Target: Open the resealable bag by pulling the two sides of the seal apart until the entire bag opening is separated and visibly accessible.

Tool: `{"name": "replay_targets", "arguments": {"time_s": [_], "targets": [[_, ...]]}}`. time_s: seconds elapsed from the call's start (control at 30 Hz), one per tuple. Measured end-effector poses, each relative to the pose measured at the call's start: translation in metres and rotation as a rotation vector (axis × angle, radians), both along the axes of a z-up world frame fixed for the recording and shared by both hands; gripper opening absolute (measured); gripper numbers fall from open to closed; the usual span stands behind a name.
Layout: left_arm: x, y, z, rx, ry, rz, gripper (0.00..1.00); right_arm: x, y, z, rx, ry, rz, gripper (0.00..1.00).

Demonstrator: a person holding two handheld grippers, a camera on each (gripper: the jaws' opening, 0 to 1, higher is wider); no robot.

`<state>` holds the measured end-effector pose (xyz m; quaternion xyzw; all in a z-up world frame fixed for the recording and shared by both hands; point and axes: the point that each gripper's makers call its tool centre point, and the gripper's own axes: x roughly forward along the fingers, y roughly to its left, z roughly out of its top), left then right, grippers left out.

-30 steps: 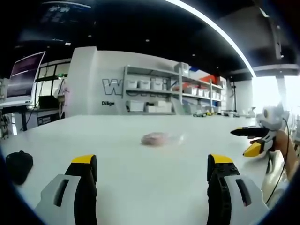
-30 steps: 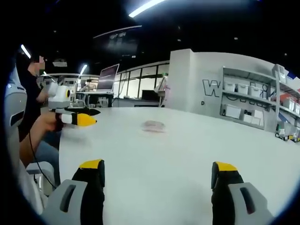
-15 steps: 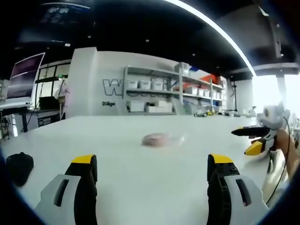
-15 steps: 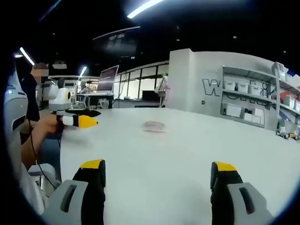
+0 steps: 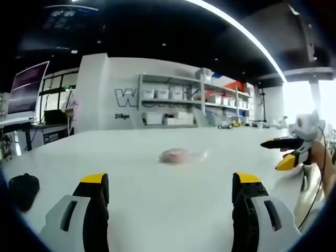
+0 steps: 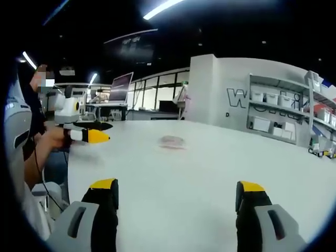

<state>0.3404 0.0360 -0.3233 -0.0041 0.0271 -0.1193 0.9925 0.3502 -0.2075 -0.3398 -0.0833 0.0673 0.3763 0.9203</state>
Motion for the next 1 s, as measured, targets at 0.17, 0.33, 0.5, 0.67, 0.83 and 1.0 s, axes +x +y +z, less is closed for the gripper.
{"name": "replay_targets", "arguments": {"time_s": [0.17, 0.33, 0.5, 0.67, 0.83, 1.0], "targets": [[0.0, 0.0, 0.0014, 0.004, -0.004, 0.002, 0.97, 0.0009, -0.001, 0.0021, -0.003, -0.005, -0.006, 0.93], [0.0, -0.0013, 0.0028, 0.005, -0.005, -0.004, 0.97, 0.0031, -0.0017, 0.0045, -0.004, -0.01, -0.011, 0.92], [0.0003, -0.0004, 0.0036, 0.006, -0.008, 0.0, 0.98, 0.0044, 0.0006, 0.0044, -0.002, -0.007, -0.005, 0.92], [0.0013, -0.001, 0.0033, 0.007, -0.005, -0.002, 0.98, 0.0051, 0.0003, 0.0049, 0.0, -0.009, -0.004, 0.92], [0.0025, -0.0036, 0.0027, 0.009, -0.003, -0.011, 0.98, 0.0057, 0.0003, 0.0029, -0.003, -0.001, -0.003, 0.92], [0.0047, -0.006, 0.0035, 0.009, -0.003, -0.019, 0.98, 0.0082, -0.0001, 0.0052, 0.015, 0.001, -0.009, 0.91]]}}
